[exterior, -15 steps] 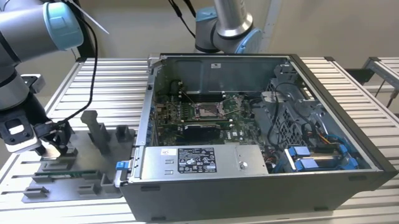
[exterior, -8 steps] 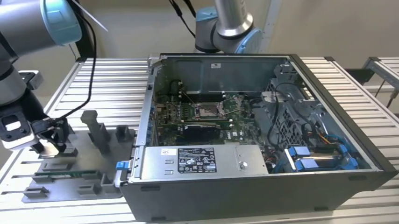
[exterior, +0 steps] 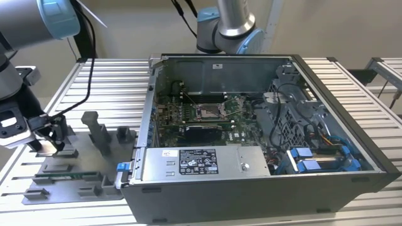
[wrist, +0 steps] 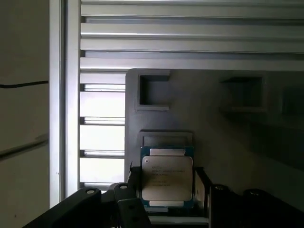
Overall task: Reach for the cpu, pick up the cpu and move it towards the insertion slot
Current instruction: 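Pick up the cpu and move it towards the insertion slot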
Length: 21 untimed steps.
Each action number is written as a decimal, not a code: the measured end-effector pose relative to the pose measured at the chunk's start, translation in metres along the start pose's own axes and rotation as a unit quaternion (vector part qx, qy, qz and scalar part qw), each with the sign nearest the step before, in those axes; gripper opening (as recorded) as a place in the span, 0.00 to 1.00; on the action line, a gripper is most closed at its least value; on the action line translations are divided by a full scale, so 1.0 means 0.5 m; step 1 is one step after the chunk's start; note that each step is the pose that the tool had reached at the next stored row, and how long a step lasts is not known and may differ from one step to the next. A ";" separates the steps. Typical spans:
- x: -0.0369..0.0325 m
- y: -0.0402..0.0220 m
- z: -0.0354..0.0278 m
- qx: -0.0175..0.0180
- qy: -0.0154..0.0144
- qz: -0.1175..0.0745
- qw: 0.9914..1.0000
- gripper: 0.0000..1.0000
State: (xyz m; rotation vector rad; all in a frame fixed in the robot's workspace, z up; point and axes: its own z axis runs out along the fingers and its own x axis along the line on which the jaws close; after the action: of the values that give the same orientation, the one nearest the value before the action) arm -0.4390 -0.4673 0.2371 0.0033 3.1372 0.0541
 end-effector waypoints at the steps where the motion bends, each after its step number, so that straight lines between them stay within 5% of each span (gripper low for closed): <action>1: 0.000 0.000 -0.003 0.000 0.000 0.000 1.000 0.00; 21: 0.000 0.002 -0.063 0.001 0.000 0.000 1.000 0.00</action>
State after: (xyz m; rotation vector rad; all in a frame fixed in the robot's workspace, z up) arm -0.4389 -0.4673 0.2686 0.0032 3.1372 0.0521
